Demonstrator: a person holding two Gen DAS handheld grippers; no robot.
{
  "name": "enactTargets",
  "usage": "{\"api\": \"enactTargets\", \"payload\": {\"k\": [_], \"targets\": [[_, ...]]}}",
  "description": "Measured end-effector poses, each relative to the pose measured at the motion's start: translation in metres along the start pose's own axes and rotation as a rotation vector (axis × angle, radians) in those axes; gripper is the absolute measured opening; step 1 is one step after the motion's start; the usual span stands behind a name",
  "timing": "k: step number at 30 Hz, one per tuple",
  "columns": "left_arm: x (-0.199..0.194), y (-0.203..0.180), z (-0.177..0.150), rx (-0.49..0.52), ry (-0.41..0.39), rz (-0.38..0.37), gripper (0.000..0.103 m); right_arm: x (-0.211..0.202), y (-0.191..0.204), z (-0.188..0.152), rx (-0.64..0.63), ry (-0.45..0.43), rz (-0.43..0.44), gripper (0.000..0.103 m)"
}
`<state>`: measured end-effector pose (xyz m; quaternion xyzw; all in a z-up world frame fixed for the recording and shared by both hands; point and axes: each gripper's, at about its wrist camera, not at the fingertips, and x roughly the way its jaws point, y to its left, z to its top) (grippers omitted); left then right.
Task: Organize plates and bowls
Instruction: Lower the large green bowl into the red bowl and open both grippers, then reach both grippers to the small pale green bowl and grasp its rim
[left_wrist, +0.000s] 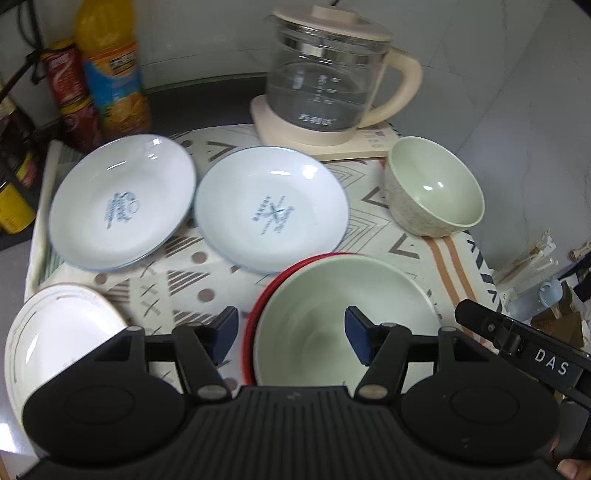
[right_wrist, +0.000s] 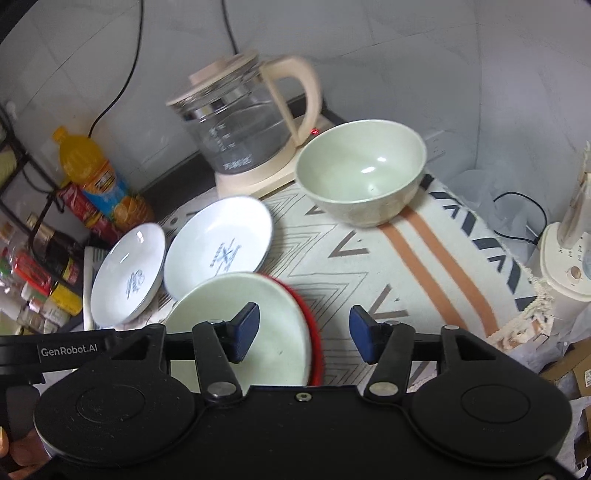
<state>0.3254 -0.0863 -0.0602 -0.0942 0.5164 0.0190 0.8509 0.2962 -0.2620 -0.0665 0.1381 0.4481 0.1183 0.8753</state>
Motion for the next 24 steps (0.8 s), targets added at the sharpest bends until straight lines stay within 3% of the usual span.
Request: {"api": "enactTargets", "payload": {"k": [6, 24], "targets": [[0.013, -0.016, 0.017, 0.022, -0.007, -0.037, 0.062, -0.001, -0.016, 0.010, 0.036, -0.023, -0.032, 0.063], [0.066, -0.053, 0.074, 0.105, -0.026, -0.158, 0.062, 0.021, -0.054, 0.049, 0.151, -0.081, -0.147, 0.063]]}}
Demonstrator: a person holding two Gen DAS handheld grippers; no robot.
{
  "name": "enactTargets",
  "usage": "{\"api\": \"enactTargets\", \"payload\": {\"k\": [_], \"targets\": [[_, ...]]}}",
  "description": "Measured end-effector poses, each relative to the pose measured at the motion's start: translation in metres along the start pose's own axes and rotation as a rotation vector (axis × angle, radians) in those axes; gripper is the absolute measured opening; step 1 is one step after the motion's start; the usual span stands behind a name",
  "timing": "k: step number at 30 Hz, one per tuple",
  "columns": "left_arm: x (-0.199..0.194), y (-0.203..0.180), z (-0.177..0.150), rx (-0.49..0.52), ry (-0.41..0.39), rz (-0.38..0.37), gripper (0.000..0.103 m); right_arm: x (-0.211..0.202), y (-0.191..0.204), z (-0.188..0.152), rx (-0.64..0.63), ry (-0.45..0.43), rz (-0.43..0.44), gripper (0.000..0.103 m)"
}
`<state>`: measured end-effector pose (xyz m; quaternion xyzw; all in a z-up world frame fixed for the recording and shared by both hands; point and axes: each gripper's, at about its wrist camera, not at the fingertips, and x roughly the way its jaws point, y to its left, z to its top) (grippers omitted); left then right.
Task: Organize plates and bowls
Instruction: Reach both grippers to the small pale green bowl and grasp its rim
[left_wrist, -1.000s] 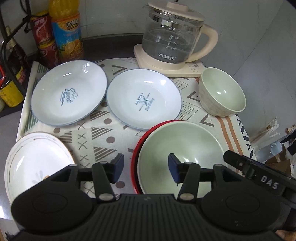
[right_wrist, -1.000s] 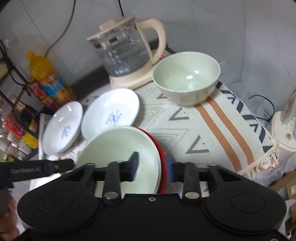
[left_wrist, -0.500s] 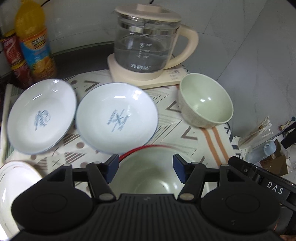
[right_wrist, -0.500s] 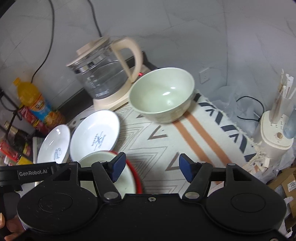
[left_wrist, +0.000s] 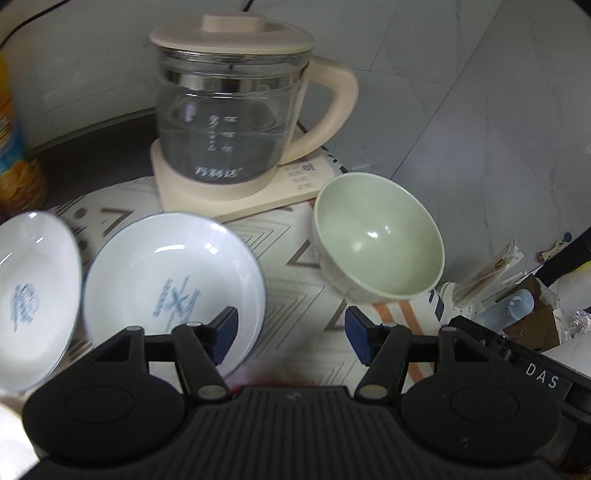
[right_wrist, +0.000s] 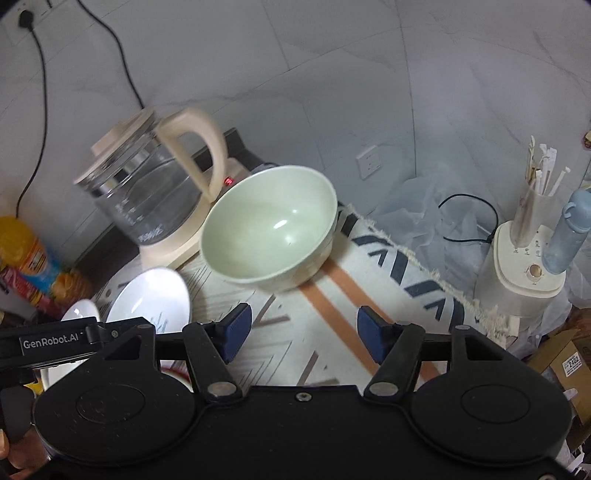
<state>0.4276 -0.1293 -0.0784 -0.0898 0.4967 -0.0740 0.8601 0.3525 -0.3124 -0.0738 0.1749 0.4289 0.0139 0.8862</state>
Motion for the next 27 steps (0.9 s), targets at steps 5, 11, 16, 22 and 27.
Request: {"api": "enactTargets", "payload": {"k": [5, 11, 16, 22, 27], "targets": [[0.020, -0.004, 0.016, -0.007, -0.003, -0.026, 0.062, 0.017, -0.001, 0.012, 0.010, -0.024, -0.023, 0.063], [0.043, -0.011, 0.031, -0.004, -0.016, -0.042, 0.061, 0.039, -0.007, 0.025, 0.033, -0.020, -0.050, 0.063], [0.059, -0.012, 0.036, -0.032, -0.009, -0.055, 0.058, 0.057, -0.011, 0.032, 0.046, -0.009, -0.066, 0.063], [0.076, -0.015, 0.035, -0.048, 0.014, -0.039, 0.043, 0.073, -0.011, 0.037, 0.061, 0.017, -0.072, 0.062], [0.088, -0.015, 0.032, -0.117, 0.080, -0.095, 0.015, 0.089, -0.006, 0.034, 0.047, 0.061, -0.070, 0.037]]}}
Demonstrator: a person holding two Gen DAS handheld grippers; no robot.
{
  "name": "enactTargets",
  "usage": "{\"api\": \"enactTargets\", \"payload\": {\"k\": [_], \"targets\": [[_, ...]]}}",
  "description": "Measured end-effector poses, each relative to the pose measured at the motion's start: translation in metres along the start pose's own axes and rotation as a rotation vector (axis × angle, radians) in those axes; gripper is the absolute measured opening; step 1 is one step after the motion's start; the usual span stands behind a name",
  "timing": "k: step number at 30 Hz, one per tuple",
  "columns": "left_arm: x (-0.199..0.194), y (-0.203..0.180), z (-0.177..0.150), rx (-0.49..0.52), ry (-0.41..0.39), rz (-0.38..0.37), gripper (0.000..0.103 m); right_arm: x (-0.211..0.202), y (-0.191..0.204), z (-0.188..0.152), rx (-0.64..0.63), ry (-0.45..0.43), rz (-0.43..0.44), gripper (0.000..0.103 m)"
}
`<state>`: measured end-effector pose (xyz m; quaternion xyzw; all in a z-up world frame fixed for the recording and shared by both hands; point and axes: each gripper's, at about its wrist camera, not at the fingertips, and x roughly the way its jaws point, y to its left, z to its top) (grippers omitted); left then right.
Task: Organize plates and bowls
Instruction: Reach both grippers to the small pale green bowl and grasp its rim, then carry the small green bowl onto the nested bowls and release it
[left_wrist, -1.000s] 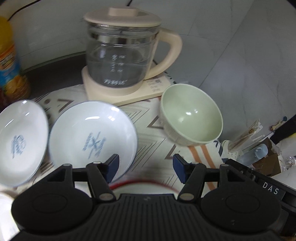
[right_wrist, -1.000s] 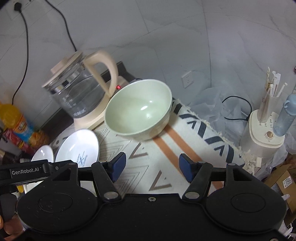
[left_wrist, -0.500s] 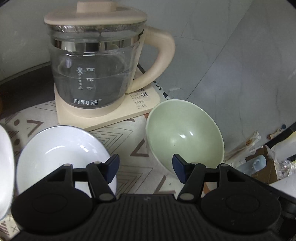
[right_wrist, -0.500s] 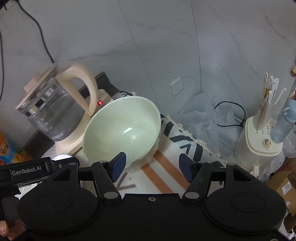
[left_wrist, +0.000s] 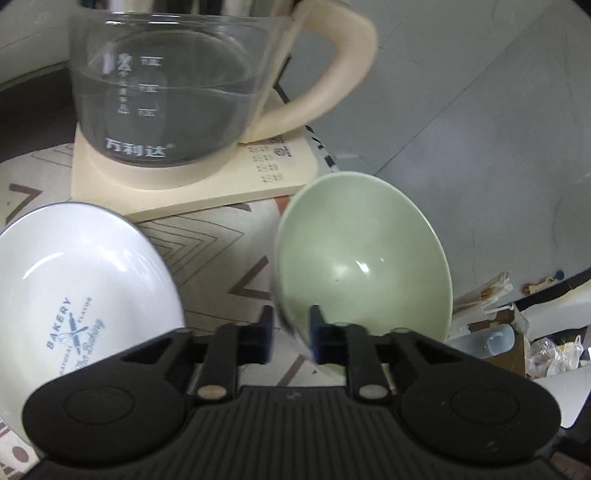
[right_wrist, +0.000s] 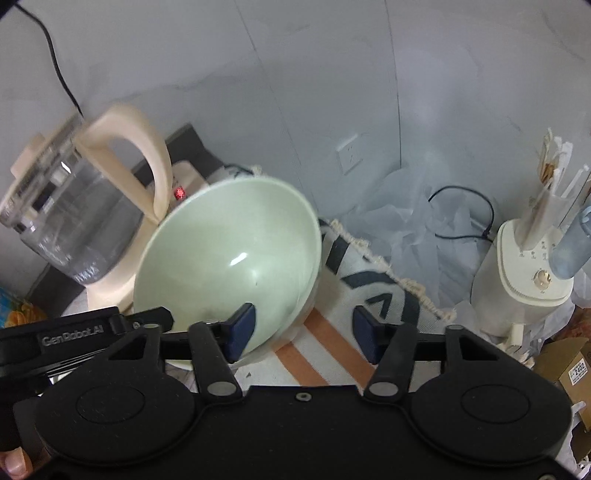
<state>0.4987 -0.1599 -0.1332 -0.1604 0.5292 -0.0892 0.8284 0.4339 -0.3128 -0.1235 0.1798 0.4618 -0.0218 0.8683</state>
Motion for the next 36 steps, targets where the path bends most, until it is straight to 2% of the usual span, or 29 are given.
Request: {"api": "enactTargets", "payload": {"k": [2, 5, 10, 16, 36], "targets": [[-0.003, -0.005, -0.003, 0.011, -0.006, 0.022, 0.015, 0.007, 0.003, -0.002, -0.010, 0.023, 0.040, 0.027], [-0.014, -0.007, -0.009, 0.014, -0.021, 0.019, 0.015, 0.006, 0.012, -0.003, -0.059, 0.026, 0.004, 0.024], [-0.035, -0.013, -0.020, 0.025, -0.053, 0.027, 0.016, -0.011, 0.008, -0.006, -0.033, 0.016, 0.027, 0.022], [-0.067, -0.015, -0.029, 0.024, -0.107, 0.035, 0.015, -0.038, 0.012, -0.014, -0.034, -0.039, 0.037, 0.021], [-0.155, 0.001, -0.089, -0.017, -0.204, 0.078, 0.016, -0.113, 0.036, -0.052, -0.124, -0.102, 0.122, 0.021]]}}
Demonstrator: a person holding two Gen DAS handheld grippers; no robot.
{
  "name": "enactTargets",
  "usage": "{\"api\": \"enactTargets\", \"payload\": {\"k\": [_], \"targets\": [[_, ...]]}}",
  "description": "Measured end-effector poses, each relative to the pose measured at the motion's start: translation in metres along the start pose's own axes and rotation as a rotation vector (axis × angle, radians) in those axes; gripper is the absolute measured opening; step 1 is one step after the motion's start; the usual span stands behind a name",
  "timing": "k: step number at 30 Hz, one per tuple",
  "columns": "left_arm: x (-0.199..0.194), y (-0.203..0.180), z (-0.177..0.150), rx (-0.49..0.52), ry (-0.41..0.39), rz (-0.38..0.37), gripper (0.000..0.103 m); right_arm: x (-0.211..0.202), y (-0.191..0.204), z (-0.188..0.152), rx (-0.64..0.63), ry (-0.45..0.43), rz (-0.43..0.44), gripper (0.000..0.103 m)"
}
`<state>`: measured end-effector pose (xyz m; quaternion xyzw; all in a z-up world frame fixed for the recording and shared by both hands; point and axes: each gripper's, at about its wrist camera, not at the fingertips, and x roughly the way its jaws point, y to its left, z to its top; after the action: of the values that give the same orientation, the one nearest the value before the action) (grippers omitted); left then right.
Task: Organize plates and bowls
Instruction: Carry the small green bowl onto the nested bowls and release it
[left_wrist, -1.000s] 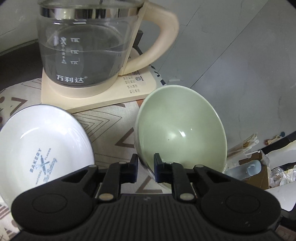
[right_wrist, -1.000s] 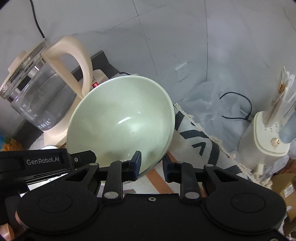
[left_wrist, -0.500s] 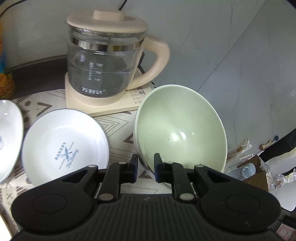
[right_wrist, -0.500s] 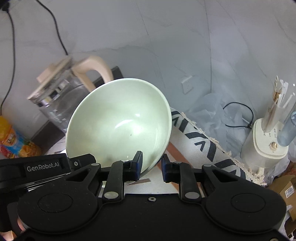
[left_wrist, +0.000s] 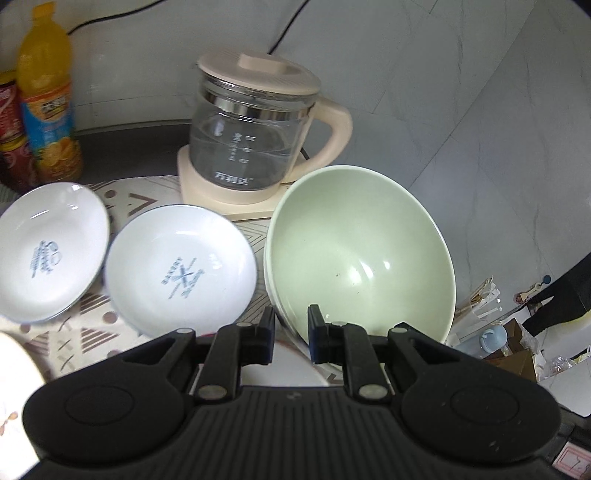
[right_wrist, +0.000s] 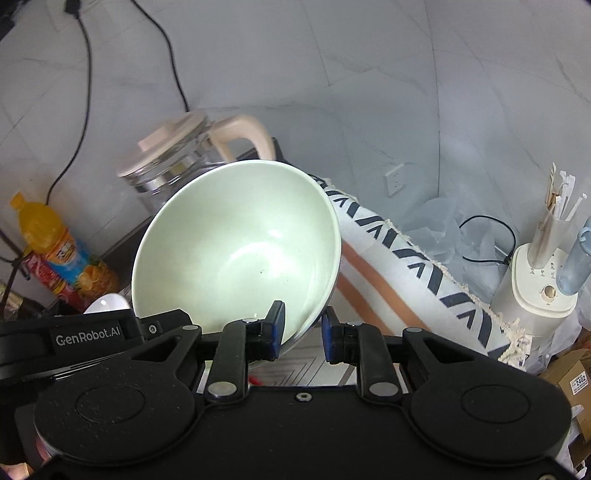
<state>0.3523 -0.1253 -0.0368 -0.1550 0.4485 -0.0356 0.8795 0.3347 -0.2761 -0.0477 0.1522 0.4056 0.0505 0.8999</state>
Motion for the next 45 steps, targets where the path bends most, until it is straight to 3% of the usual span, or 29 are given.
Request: {"api": "enactTargets", "payload": {"k": [23, 39, 45], "targets": [[-0.050, 0.036, -0.070, -0.074, -0.013, 0.058, 0.016, -0.047, 0.025, -0.070, -0.085, -0.007, 0.051, 0.021], [-0.043, 0.057, -0.093, -0.132, 0.060, 0.094, 0.018, -0.045, 0.037, -0.100, -0.149, 0.039, 0.050, 0.021], [-0.039, 0.060, -0.096, -0.141, 0.050, 0.102, 0.019, -0.041, 0.034, -0.101, -0.157, 0.062, 0.057, 0.022]]}}
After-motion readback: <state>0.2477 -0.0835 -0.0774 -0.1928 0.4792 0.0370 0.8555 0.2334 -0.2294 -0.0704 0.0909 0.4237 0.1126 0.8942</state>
